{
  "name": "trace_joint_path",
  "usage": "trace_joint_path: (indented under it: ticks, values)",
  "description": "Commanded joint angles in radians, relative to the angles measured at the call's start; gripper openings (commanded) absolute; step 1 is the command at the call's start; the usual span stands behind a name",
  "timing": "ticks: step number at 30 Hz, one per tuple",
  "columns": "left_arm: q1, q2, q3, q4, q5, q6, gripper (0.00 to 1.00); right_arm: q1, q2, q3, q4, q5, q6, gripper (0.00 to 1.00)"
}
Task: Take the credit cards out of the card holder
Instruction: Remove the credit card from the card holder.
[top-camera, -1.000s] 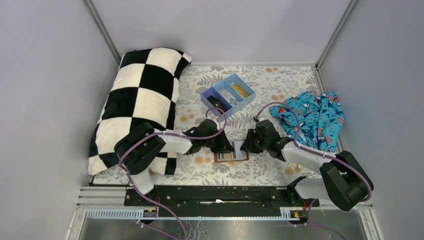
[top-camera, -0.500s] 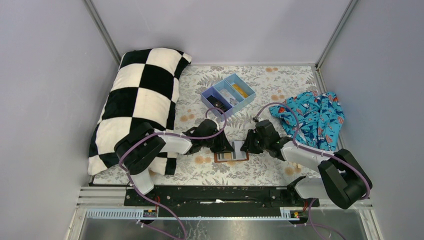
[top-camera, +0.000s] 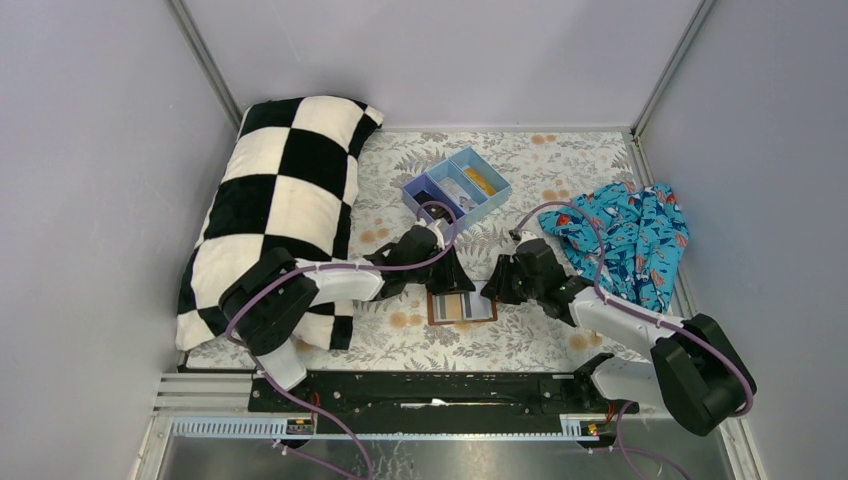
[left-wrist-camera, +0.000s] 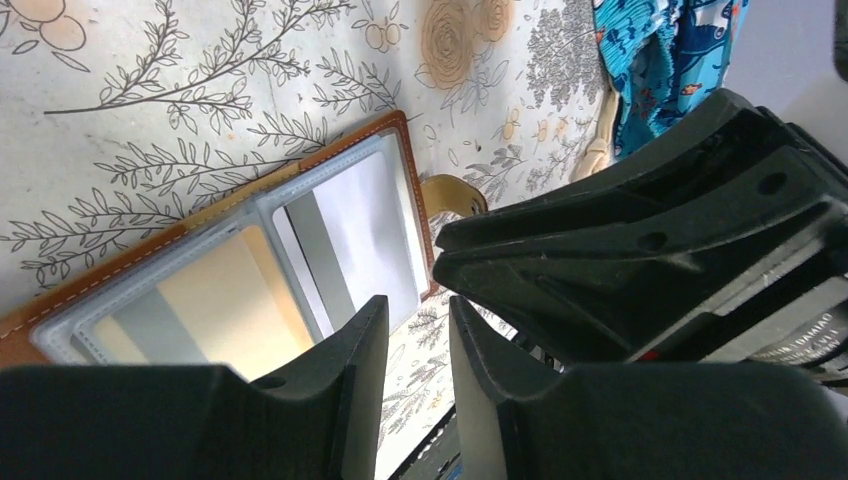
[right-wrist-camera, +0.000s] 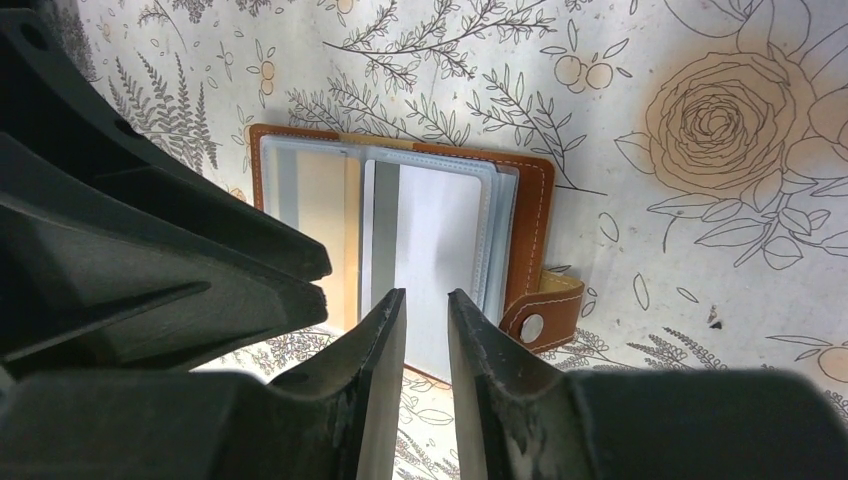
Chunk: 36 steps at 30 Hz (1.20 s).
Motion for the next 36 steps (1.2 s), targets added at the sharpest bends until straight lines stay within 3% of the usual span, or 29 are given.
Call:
trace_joint_path:
  ticks: [1, 31, 36]
  values:
    - [-0.005, 0.057, 0.022, 0.015, 0.027, -0.004, 0.33, -0.005, 0.031, 0.001, 0.048, -0.023, -0.005, 0.29]
    - [-0.003, 0.050, -0.099, 0.084, -0.016, -0.072, 0.29, -0.006, 0.173, -0.082, 0.253, -0.152, 0.092, 0.27]
    - [-0.001, 0.001, -0.139, 0.067, -0.055, -0.098, 0.33, -0.005, 0.163, -0.096, 0.236, -0.130, 0.088, 0.27]
